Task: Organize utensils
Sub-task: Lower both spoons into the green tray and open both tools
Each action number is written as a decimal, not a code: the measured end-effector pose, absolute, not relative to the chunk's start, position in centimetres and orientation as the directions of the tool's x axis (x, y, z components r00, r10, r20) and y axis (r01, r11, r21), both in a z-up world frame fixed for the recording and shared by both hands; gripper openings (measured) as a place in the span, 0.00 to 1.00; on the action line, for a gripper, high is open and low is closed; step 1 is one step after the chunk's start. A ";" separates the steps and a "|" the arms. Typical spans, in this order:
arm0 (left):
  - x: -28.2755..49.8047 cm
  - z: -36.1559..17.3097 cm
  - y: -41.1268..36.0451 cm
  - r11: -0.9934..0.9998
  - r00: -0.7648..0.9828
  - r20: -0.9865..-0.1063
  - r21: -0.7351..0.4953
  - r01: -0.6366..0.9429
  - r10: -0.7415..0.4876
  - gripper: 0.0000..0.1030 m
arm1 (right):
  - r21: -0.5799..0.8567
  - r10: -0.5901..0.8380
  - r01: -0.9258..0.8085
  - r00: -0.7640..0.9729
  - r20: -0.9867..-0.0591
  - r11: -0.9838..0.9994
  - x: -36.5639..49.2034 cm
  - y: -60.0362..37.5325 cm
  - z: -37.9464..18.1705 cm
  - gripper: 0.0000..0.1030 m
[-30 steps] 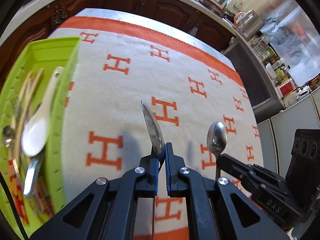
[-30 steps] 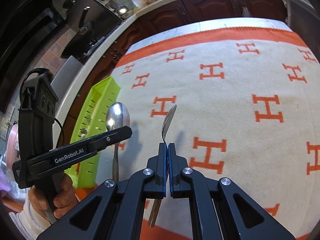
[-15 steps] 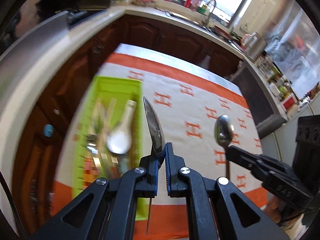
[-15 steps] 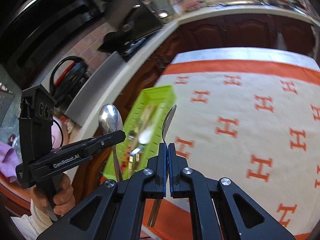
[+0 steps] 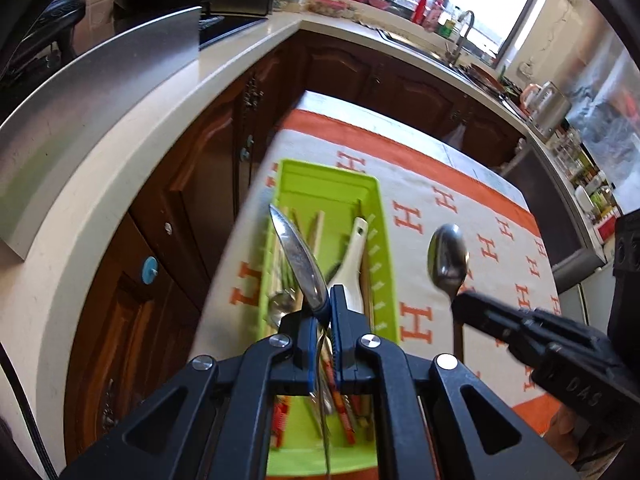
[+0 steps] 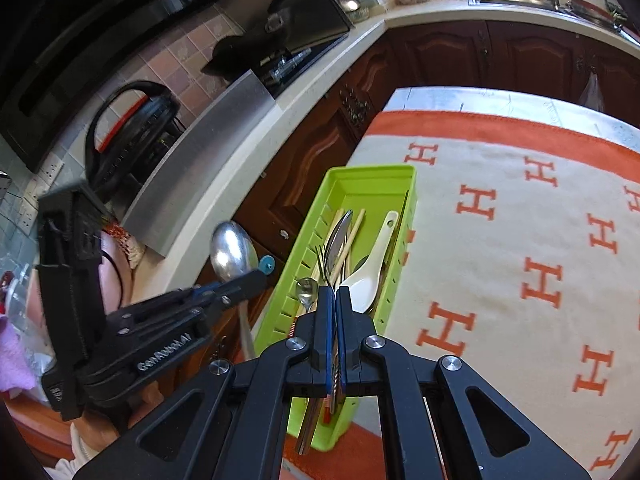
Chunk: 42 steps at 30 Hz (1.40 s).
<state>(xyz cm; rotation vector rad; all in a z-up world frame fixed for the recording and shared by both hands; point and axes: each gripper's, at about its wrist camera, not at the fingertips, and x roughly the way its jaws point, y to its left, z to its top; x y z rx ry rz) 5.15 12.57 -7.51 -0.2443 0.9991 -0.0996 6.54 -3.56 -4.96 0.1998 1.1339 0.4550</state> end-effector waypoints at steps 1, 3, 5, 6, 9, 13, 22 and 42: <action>5.4 -7.7 12.8 0.968 0.546 -0.817 -0.248 -0.037 -0.188 0.03 | 0.378 0.445 -0.246 0.336 -0.830 0.892 6.8 -3.2 -5.6 0.02; 6.0 -8.3 13.3 0.967 0.546 -0.818 -0.251 -0.052 -0.183 0.03 | 0.369 0.433 -0.241 0.324 -0.841 0.897 7.3 -2.7 -6.7 0.02; 6.5 -9.0 13.5 0.963 0.544 -0.818 -0.261 -0.060 -0.188 0.03 | 0.363 0.424 -0.236 0.310 -0.851 0.901 7.8 -2.2 -8.0 0.02; 6.8 -9.5 13.5 0.962 0.541 -0.820 -0.264 -0.065 -0.188 0.03 | 0.359 0.418 -0.232 0.304 -0.856 0.904 8.2 -1.9 -8.7 0.02; 7.7 -10.4 13.3 0.963 0.543 -0.819 -0.261 -0.068 -0.184 0.03 | 0.340 0.397 -0.225 0.298 -0.868 0.913 9.1 -1.2 -10.4 0.02; 8.9 -11.1 12.9 0.966 0.565 -0.807 -0.251 -0.065 -0.172 0.03 | 0.305 0.366 -0.230 0.305 -0.879 0.924 10.2 -0.6 -11.7 0.02; 9.4 -11.8 12.4 0.975 0.575 -0.809 -0.207 -0.077 -0.127 0.22 | 0.275 0.330 -0.211 0.302 -0.894 0.938 12.0 -0.7 -13.4 0.12; 4.0 -10.3 13.1 0.981 0.563 -0.826 -0.136 -0.142 -0.033 0.47 | 0.290 0.336 -0.180 0.341 -0.878 0.940 8.5 -4.2 -11.7 0.15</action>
